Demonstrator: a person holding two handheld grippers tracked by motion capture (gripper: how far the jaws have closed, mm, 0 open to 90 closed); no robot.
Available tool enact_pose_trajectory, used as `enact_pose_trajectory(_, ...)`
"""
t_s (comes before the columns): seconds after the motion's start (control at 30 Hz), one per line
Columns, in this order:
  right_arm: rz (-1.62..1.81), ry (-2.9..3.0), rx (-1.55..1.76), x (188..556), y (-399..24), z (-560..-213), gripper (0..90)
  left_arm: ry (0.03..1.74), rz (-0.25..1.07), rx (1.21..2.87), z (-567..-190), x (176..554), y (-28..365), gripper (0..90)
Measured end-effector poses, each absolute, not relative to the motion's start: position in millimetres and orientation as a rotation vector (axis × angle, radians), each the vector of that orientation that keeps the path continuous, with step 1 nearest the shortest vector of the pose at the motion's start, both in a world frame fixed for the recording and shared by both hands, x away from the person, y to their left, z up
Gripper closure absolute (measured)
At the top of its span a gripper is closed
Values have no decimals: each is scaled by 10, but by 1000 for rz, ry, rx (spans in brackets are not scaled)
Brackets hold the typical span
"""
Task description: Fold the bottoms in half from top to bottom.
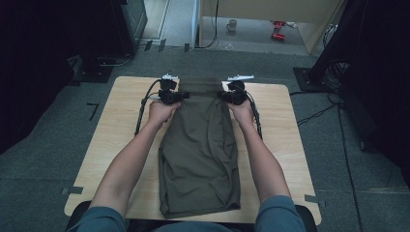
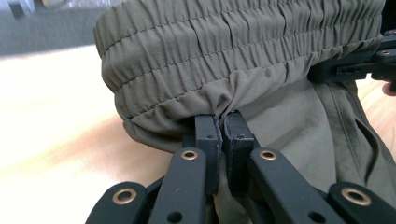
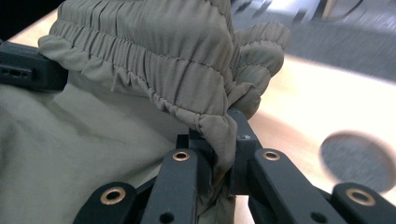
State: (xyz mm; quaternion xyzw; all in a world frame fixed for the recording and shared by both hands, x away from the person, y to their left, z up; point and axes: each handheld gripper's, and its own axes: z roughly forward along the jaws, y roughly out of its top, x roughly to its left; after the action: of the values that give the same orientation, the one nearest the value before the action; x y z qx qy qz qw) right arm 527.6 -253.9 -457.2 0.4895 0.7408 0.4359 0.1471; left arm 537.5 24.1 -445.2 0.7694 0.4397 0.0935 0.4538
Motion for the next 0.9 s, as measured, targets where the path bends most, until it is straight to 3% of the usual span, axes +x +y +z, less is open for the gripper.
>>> enact_pose_trajectory(0.3, 1364, 1973, 1237, 5317, -2521, -3987, 832, 994, 344, 1837, -3886, 5433, 294, 882)
enact_pose_trajectory(0.9, 1314, 2121, 1258, 4831, -2480, -4249, 832, 953, 269, 1924, -4176, 4850, 412, 881)
